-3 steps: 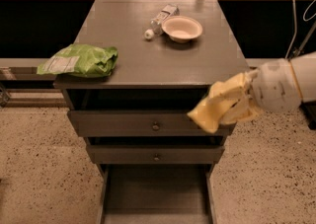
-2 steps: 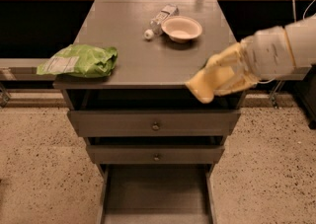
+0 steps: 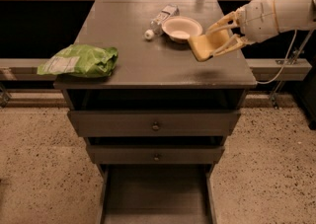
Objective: Pick sponge from bottom drawer and place on counter
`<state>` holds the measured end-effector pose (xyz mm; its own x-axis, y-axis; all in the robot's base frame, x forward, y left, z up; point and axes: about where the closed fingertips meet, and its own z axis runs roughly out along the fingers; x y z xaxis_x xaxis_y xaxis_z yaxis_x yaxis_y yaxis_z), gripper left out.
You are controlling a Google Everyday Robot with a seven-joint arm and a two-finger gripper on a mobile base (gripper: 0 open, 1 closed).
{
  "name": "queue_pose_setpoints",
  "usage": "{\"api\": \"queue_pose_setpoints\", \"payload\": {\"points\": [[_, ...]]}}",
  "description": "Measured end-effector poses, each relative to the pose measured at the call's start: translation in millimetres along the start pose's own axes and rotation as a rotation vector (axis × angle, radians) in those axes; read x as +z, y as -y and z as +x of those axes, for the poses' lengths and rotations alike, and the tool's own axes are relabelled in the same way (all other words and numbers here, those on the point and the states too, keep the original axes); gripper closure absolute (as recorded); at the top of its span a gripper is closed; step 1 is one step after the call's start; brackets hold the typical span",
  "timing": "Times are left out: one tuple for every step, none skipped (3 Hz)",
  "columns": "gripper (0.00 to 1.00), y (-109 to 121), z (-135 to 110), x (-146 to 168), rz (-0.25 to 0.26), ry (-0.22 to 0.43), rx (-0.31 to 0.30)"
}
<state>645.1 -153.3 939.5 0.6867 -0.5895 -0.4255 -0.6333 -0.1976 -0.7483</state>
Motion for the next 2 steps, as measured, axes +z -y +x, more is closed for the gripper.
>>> {"api": "queue_pose_setpoints", "payload": {"points": [[0.74, 9.4, 36.5, 10.3, -0.006, -0.035, 0.169], [0.52, 11.5, 36.6, 10.4, -0.003, -0.036, 0.191]]}}
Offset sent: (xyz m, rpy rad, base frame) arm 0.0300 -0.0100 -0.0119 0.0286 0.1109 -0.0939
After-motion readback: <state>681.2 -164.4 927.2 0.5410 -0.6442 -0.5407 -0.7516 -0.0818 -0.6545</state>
